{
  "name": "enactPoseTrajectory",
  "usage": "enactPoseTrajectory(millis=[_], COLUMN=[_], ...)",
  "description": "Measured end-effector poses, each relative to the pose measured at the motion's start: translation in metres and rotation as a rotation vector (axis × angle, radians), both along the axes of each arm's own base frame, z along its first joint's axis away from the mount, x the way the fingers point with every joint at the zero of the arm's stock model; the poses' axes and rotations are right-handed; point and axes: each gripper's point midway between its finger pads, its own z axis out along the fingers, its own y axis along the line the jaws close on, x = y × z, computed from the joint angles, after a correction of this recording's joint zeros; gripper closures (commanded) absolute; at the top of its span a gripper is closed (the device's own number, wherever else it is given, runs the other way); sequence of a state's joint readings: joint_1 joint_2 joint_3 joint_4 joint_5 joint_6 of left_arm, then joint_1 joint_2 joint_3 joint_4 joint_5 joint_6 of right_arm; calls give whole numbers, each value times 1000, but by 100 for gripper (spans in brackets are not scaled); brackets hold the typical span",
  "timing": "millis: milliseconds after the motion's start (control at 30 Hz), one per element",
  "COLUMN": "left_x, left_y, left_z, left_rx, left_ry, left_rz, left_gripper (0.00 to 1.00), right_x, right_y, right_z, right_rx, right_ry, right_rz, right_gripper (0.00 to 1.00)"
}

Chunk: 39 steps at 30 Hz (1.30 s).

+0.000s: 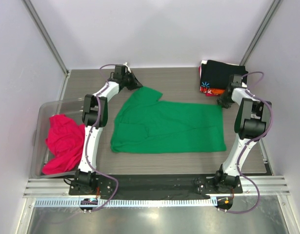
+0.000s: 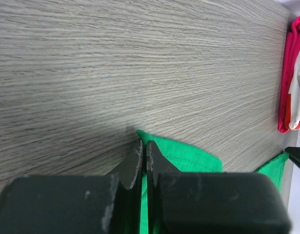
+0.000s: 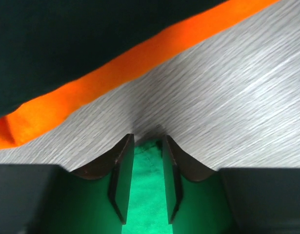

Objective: Fold and stack the t-shirts
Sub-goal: Fold the tshirt

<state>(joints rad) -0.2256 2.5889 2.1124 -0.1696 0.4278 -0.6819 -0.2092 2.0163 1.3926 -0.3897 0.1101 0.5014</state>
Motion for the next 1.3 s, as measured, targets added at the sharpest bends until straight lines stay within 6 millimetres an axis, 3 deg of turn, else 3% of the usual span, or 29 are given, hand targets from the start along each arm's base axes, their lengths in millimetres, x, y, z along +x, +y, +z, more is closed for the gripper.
enactPoseTrajectory(millis=[100,200,567,733,867,967,1133,1300], left_x=[0,0,0,-24,-47,-65,-97,-143], left_y=[0,0,1,13,22,26,33,37], left_z=[0,0,1,10,40,73,115,122], left_rx=[0,-1,-6,45,71,85,118,179], left_ry=[0,1,37,122,132,105,52,59], left_rz=[0,0,21,44,52,51,53,48], left_gripper=[100,100,100,100,100,100,100,100], right_x=[2,2,-2,-3,-7,-15,-34,-46], right_y=[3,3,9,16,22,25,34,37], right_z=[-1,-2,5,47,94,113,105,89], right_rx=[-8,-17,-4,10,7,1,26,45], right_ry=[-9,-13,-8,-81,-182,-221,-197,-147], right_rz=[7,9,21,49,80,93,114,116], right_gripper=[77,99,99,99,99,99,99,99])
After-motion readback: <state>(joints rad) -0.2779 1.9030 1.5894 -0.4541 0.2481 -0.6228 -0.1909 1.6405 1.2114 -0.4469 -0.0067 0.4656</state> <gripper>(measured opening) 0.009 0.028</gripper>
